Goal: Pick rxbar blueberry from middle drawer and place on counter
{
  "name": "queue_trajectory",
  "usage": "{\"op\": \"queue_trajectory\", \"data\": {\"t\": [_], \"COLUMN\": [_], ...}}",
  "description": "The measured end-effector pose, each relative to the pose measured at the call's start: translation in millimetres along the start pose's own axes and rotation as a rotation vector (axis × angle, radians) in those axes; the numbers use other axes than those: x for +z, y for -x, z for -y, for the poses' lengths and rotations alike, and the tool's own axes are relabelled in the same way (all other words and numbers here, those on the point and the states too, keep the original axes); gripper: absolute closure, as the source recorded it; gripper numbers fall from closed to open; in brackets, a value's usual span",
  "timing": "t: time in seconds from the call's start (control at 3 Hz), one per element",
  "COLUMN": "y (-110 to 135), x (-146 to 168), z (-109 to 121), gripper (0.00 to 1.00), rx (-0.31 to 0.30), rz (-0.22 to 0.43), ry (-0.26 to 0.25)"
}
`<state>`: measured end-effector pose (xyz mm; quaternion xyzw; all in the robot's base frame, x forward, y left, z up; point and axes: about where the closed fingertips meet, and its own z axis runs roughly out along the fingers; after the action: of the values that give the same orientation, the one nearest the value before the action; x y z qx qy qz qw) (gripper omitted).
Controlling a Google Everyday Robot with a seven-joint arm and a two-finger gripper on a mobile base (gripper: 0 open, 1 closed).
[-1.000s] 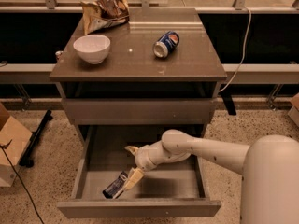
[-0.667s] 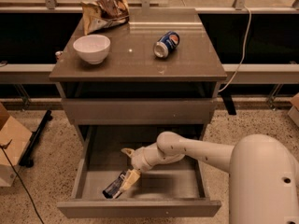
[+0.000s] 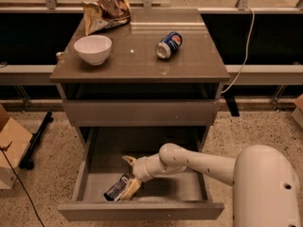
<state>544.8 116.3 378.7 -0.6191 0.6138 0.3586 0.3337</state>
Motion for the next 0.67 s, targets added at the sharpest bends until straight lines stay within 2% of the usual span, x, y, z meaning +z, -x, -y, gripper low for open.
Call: {"op": "queue_trajectory", "data": {"t": [0.67], "y": [-15.1], "x": [12.3], "z": [-3.8], "gripper": [0.00], "rx": [-0.018], "rz": [0.079], "ry": [-0.003]}}
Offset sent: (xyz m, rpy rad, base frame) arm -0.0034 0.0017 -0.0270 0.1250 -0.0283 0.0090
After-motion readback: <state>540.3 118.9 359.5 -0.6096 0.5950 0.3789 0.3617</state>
